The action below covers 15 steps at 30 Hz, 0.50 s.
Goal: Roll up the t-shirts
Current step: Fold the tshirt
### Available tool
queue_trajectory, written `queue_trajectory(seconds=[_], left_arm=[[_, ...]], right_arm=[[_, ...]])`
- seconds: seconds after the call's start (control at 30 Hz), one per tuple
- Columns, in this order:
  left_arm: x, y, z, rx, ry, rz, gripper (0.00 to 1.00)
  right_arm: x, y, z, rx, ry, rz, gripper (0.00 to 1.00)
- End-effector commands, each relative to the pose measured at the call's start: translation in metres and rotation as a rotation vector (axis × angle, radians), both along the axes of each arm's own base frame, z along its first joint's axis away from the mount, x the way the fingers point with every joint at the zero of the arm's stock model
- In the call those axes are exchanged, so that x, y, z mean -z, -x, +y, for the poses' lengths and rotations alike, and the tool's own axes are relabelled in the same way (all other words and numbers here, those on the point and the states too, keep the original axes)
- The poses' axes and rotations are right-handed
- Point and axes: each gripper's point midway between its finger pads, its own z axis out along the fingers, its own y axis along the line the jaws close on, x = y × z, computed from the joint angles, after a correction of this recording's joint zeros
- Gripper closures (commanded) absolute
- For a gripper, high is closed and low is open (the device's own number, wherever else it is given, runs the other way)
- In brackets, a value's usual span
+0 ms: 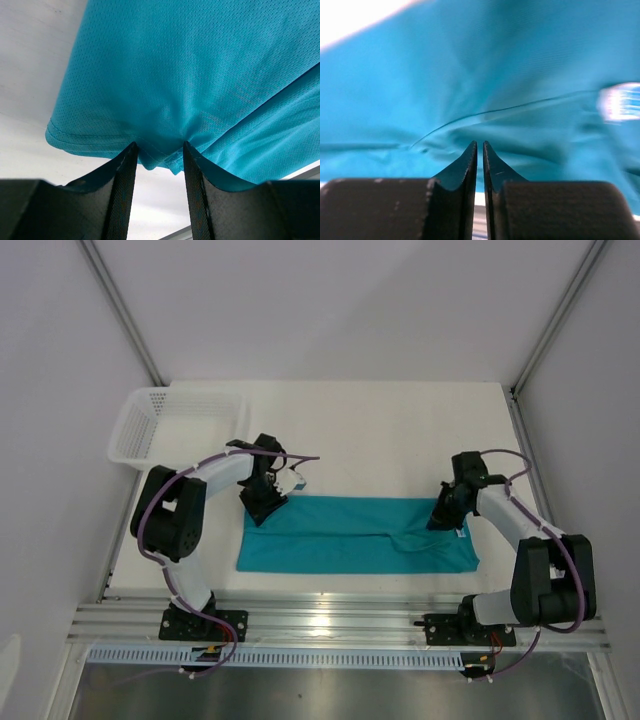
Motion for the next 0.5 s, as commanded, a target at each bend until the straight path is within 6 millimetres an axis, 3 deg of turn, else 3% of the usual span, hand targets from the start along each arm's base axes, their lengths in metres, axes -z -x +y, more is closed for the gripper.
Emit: queue_trajectory(seconds=[0.0, 0.23, 0.47], left_arm=[[-0.005, 0.000, 0.001, 0.000, 0.003, -0.016, 0.55], [-0.003, 0.001, 0.000, -0.010, 0.012, -0.007, 0.55], [-0.003, -0.002, -0.001, -0.013, 0.015, -0.014, 0.55]], right_arm=[[0.002, 0.008, -0.032, 0.169, 0.034, 0.030, 0.89], [0.018, 0.034, -0.037, 0.225, 0.044, 0.124, 0.94], [0.005, 0.055, -0.052, 0.294, 0.120, 0.132, 0.96]])
